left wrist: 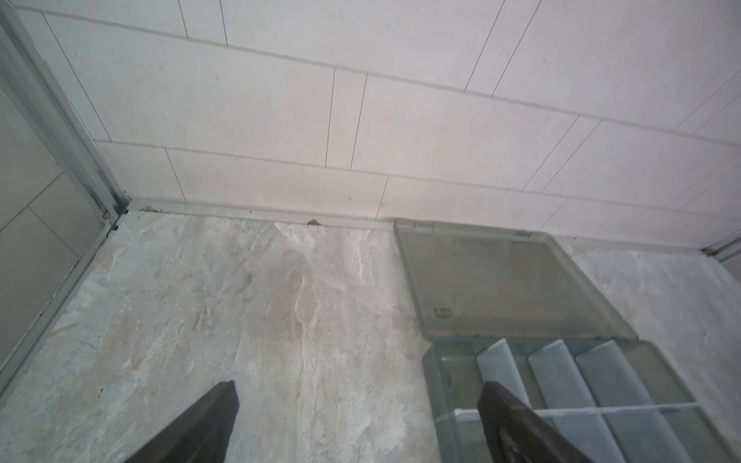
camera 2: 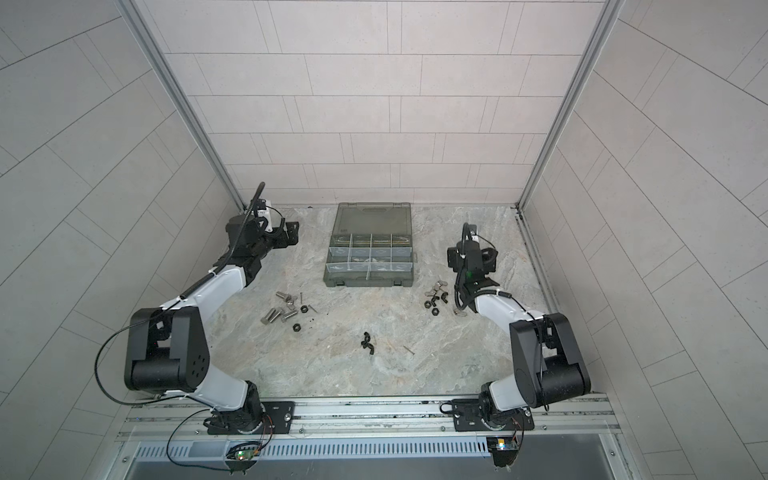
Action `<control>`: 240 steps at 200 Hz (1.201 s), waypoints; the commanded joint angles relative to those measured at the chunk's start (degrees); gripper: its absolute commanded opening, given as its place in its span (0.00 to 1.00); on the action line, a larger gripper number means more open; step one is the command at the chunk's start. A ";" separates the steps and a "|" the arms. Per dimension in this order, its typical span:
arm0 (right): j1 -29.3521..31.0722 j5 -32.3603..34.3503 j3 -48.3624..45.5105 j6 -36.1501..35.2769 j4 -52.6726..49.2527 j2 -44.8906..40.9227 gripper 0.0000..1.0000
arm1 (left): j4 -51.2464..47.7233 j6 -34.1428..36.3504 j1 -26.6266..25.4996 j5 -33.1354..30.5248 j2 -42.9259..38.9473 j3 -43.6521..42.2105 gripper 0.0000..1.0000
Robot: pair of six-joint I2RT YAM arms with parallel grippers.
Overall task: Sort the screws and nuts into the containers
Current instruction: 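Lower the right gripper onto a silver wing nut while the left arm nears the box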
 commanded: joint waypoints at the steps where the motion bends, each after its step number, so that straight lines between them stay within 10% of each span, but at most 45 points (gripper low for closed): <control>1: 2.88 8.72 10.47 10.23 -26.31 1.27 0.99 | -11.57 -3.74 -4.31 -7.18 -1.13 5.24 1.00; 56: 3.86 -4.64 19.20 27.63 -51.58 4.22 0.99 | -29.07 -0.85 -14.89 -8.01 -6.76 9.42 1.00; 114: 3.86 -21.12 19.39 30.55 -56.80 10.67 0.37 | -37.06 -2.39 -21.12 -6.32 -12.05 8.24 1.00; 240: 2.34 -31.39 20.14 34.97 -51.39 17.80 0.42 | -43.85 -0.60 -24.74 -5.07 -9.82 12.84 1.00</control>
